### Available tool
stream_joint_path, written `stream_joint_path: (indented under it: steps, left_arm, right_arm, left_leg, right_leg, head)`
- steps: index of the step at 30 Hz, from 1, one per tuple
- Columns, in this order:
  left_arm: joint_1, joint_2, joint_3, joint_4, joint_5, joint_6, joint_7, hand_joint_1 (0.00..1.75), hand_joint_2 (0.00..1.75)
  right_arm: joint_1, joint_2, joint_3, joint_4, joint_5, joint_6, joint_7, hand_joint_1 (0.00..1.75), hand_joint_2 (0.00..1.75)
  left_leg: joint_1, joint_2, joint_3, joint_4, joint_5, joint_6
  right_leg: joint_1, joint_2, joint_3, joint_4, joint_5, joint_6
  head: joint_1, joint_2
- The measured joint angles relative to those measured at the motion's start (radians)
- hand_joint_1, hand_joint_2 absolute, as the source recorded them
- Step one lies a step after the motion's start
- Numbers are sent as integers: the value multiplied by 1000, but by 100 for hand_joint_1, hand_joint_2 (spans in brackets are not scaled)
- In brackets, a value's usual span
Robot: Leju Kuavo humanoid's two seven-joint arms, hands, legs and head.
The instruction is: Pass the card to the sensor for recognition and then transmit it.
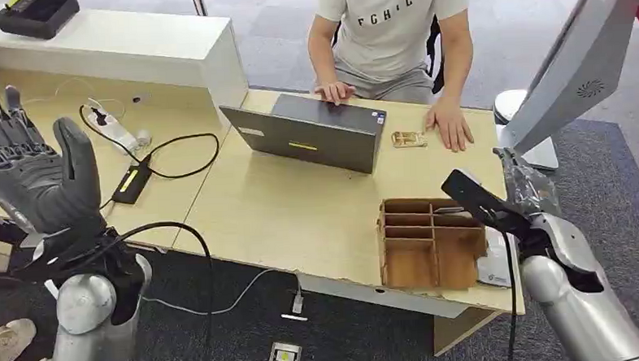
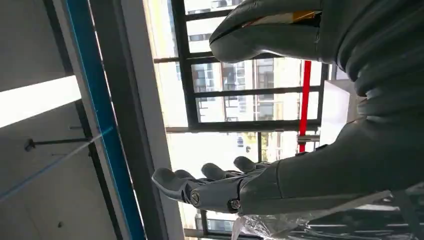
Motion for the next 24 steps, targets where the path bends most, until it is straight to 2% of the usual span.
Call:
stream_joint_path:
  steps: [9, 19, 20, 23, 24]
  left_arm:
    - [0, 3, 11, 0, 1, 0, 0, 0, 175]
    - [0, 3, 21, -5, 1, 0, 0, 0, 175]
    - [0, 3, 22, -5, 1, 0, 0, 0, 175]
    - [0, 3, 23, -6, 1, 0, 0, 0, 175]
    - [0, 3, 23, -6, 0, 0, 0, 0, 175]
  right_arm:
    - [33, 7, 25, -58, -2, 18, -11, 10, 175]
    - [55, 23, 50, -66, 5, 26, -21, 12, 175]
    - [55, 23, 52, -66, 5, 26, -21, 23, 175]
    - [57, 25, 60, -66, 6, 26, -21, 37, 175]
    - [57, 26, 62, -66, 6, 26, -21, 49, 175]
  left_leg:
    - [0, 0, 0, 0, 0, 0]
    - [0, 0, 0, 0, 0, 0]
    - [0, 0, 0, 0, 0, 0]
    - [0, 0, 0, 0, 0, 0]
    - [0, 0, 0, 0, 0, 0]
  right_leg:
    - [0, 0, 0, 0, 0, 0]
    - [0, 0, 0, 0, 0, 0]
    - [0, 0, 0, 0, 0, 0]
    - [0, 0, 0, 0, 0, 0]
    - [0, 0, 0, 0, 0, 0]
  head:
    - [0, 0]
    - [0, 0]
    - [0, 0]
    - [0, 0]
    - [0, 0]
